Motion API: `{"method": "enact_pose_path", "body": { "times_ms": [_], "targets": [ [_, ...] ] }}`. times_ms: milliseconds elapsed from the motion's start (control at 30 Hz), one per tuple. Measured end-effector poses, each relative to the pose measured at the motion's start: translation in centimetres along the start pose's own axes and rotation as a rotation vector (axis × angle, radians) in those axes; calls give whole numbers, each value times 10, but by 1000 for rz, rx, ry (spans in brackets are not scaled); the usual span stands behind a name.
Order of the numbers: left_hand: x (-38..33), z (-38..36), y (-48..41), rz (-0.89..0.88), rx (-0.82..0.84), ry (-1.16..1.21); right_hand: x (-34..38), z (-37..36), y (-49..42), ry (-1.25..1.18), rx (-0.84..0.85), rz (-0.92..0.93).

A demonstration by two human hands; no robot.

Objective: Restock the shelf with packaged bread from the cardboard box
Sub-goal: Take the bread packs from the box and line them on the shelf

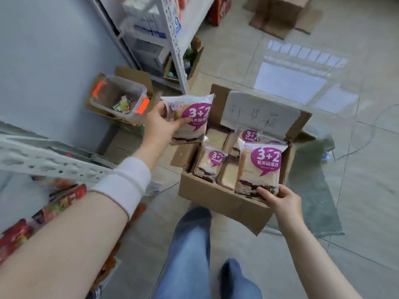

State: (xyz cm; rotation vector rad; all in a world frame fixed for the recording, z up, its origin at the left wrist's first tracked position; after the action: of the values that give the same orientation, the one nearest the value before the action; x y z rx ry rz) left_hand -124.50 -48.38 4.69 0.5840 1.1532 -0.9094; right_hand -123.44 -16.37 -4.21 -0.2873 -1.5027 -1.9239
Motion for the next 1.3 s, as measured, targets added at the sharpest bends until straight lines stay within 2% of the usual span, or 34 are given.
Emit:
{"method": "enact_pose_path", "body": {
  "times_ms": [233, 500, 667, 900, 1067, 1300],
  "targets": [
    [-131, 160, 136, -80, -409, -14, 37, -9, 143, 62, 278, 262],
    [-209, 349, 262, -167, -711, -116, 78, -107, 318, 103, 657, 508],
    [-194, 465, 313, -162, -880, -125, 86, -210, 407, 155, 867, 606],
    [-130, 591, 332, -53, -1014, -131, 106, -370, 466, 254, 938, 647],
    [-97, 648, 291, -37, -1045, -109, 164, -465, 473, 302, 886, 733],
    [-68, 719, 186, -80, -1027, -77, 261, -606, 462, 434, 870, 853]
  ]
}}
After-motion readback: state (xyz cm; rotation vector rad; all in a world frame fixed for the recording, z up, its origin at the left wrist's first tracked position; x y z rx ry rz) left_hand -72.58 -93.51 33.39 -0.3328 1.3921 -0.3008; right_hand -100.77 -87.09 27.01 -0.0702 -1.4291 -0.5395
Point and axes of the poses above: each hand's wrist, its own y-axis away from the middle knuckle, its own z-axis out of the back of the hand, x = y × z, the point moved 3 cm from there along -y, towards the middle knuckle, and after that the axes turned 14 degrees about -z, right-handed, at the moved point
